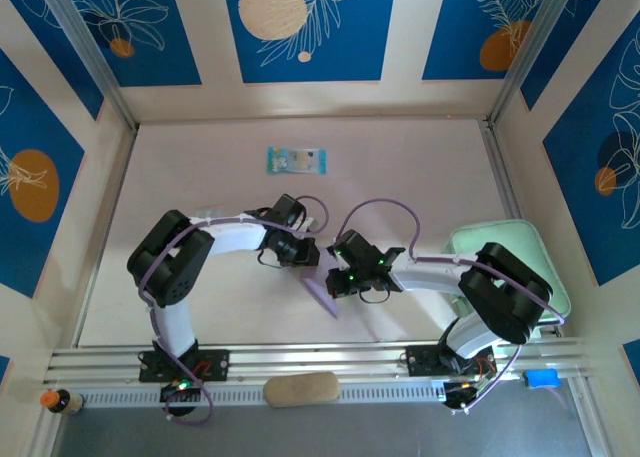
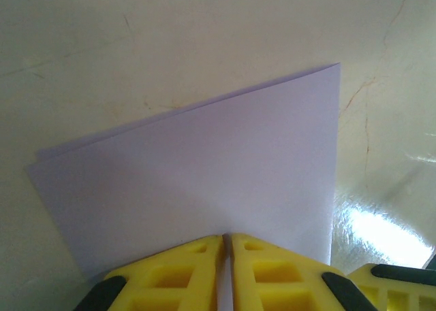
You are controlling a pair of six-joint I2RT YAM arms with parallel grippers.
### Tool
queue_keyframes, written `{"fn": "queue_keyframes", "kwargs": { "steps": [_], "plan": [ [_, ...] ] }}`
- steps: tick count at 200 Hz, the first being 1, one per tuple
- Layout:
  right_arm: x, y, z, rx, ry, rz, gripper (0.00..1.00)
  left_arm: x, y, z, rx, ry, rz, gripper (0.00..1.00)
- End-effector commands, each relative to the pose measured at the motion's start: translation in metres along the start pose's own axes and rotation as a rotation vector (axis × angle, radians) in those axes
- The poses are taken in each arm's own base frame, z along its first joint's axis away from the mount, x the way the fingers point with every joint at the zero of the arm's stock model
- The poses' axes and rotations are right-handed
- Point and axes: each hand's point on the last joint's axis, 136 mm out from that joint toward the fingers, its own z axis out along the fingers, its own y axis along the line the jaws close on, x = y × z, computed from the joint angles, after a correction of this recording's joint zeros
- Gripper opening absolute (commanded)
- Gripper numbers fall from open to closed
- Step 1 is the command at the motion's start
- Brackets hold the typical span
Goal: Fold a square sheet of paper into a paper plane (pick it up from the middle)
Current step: Third fold the triangle at the center of the table.
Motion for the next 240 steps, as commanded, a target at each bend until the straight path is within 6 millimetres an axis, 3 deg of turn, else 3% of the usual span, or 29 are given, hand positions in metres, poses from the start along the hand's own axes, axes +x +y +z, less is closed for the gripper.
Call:
{"fn": "queue_keyframes", "kwargs": {
  "steps": [1, 193, 240],
  "plan": [
    [0.004, -0.004, -0.002, 0.02, 0.006, 0.006, 0.0, 0.019, 0.022, 0.008, -0.053, 0.06, -0.041, 0.13],
    [0.017, -0.011, 0.006, 0.03, 0.05, 0.051, 0.0, 0.02, 0.022, 0.007, -0.053, 0.058, -0.042, 0.12],
    [0.011, -0.006, -0.001, -0.005, 0.009, 0.06, 0.0, 0.02, 0.021, 0.008, -0.041, 0.051, -0.052, 0.12]
  ]
}}
